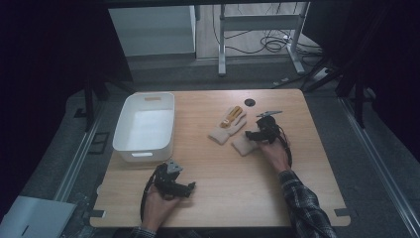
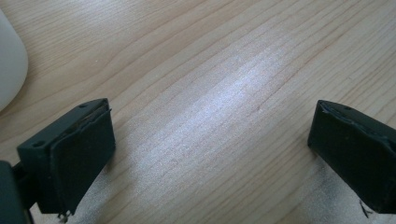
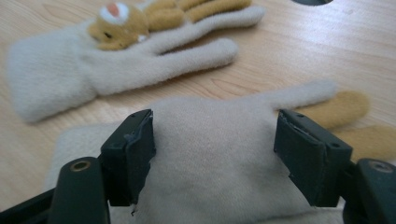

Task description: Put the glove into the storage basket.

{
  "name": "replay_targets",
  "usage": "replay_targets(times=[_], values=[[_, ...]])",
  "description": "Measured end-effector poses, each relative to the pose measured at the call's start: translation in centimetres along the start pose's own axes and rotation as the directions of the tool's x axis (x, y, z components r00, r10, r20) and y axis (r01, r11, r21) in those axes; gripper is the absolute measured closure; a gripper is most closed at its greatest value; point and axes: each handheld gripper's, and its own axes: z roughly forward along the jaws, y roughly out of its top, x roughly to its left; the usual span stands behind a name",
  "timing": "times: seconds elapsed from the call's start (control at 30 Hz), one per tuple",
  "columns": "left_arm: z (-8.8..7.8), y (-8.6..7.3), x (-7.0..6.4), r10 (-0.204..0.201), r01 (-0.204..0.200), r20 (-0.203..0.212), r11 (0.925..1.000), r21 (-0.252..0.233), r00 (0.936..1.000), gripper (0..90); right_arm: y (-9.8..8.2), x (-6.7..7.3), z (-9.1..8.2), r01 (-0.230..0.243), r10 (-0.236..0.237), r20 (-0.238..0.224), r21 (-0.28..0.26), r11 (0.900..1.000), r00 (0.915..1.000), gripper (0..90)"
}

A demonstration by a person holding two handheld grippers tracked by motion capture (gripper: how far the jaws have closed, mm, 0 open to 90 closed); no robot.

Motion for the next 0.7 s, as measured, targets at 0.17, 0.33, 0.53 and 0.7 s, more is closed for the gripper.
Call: replay_targets(times=[0.17, 0.33, 0.53, 0.7], values=[[0.0, 0.0, 0.0, 0.0, 0.0, 0.0, 1.0, 0.0, 1.0, 0.7, -0.1, 0.4, 0.7, 0.057, -0.057, 0.021, 0.035, 0.998, 0.9981, 32.5], [0.0, 0.0, 0.0, 0.002, -0.002, 0.002, 1.0, -0.002, 1.0, 1.2, -0.4, 0.6, 1.0, 0.121, -0.123, 0.049, 0.036, 0.992, 0.9912, 49.0], [0.0, 0.0, 0.0, 0.002, -0.002, 0.002, 1.0, -0.002, 1.0, 1.3, -0.5, 0.4, 0.6, 0.133, -0.135, 0.048, 0.043, 0.99, 0.9898, 56.8], [0.0, 0.0, 0.0, 0.002, -0.002, 0.002, 1.0, -0.002, 1.0, 1.3, -0.6, 0.0, -0.1, 0.126, -0.126, 0.015, 0.034, 0.991, 0.9919, 56.7]])
